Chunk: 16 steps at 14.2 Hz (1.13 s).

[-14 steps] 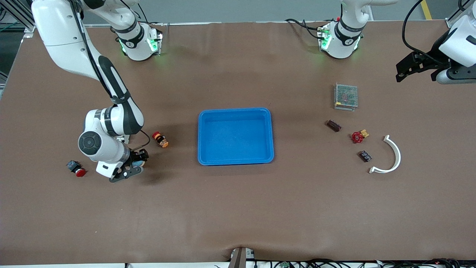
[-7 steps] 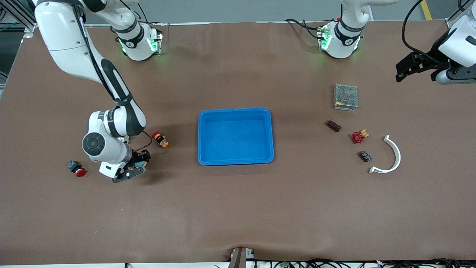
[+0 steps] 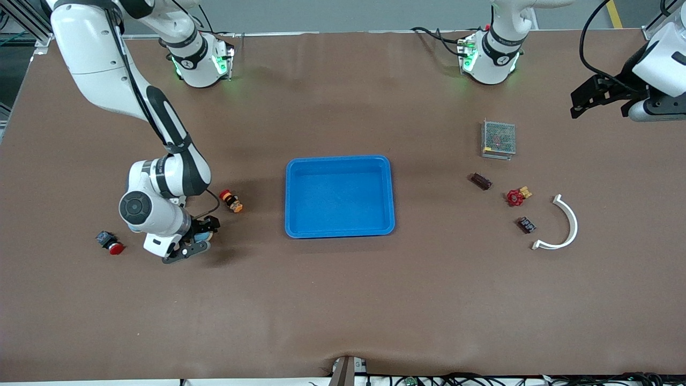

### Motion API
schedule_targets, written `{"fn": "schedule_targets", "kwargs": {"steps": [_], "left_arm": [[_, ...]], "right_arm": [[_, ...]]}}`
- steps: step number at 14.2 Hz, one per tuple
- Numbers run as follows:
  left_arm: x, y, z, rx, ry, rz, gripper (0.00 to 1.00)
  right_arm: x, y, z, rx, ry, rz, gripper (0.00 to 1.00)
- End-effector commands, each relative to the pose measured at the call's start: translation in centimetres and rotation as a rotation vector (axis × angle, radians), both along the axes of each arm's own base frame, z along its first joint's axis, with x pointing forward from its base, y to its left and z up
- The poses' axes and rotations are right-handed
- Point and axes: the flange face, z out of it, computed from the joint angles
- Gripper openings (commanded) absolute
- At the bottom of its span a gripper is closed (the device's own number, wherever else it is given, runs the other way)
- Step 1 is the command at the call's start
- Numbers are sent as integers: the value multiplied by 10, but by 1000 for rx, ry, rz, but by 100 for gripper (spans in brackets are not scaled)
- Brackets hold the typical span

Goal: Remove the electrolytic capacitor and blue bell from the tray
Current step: 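Lower the bell beside the first bell with the right gripper, then open the right gripper and lift it off the bell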

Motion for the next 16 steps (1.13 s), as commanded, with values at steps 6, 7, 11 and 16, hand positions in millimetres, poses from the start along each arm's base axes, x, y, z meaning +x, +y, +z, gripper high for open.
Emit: {"fn": "schedule_targets", "kwargs": {"steps": [6, 7, 11, 16], "left_arm": [[-3, 2, 2, 22, 4, -1, 100], [-3, 2, 3, 22, 3, 0, 100], [-2, 2, 4, 22, 1, -2, 100], [-2, 0, 4, 20, 0, -5, 100]], "right_arm": [[-6, 17, 115, -12, 87, -44, 100], [-10, 18, 133, -14, 95, -44, 100], [-30, 11, 200, -29, 126, -44, 100], [-64, 1, 289, -68, 126, -82, 100]]}}
